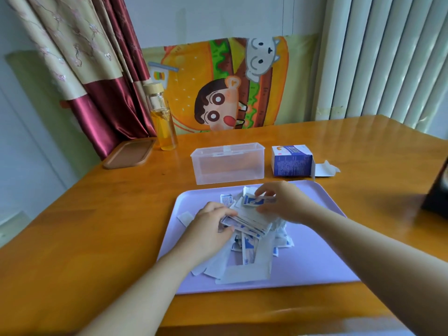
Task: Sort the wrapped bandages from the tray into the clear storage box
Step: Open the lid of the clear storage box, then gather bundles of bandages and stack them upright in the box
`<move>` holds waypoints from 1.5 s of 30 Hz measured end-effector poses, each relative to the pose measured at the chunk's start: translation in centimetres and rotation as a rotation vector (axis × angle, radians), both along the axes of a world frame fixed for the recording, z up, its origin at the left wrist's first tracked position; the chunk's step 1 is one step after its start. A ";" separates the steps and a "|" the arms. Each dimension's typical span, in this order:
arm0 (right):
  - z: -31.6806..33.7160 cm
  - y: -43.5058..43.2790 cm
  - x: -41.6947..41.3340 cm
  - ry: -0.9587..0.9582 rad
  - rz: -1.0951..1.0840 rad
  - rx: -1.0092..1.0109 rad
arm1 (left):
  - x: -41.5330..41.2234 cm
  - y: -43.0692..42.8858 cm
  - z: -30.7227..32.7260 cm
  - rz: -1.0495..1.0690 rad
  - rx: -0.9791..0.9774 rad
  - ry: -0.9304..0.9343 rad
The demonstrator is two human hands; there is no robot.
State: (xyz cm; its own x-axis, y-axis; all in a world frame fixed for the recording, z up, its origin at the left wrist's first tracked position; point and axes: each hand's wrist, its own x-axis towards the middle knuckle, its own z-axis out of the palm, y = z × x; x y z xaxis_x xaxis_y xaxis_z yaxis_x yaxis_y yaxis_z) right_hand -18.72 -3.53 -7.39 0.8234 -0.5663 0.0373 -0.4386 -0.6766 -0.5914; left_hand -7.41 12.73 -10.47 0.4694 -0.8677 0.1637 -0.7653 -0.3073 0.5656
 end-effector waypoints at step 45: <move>-0.7 6.3 -1.6 -0.586 -0.132 0.645 | -5.5 -2.0 2.4 0.214 -0.530 1.302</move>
State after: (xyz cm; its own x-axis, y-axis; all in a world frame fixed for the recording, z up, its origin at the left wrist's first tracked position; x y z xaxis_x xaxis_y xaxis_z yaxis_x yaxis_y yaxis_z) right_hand -20.30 2.77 -8.06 0.6985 -0.7118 0.0734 0.0041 -0.0986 -0.9951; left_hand -12.89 10.76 -8.03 0.6471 -0.7352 -0.2018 0.4160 0.1186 0.9016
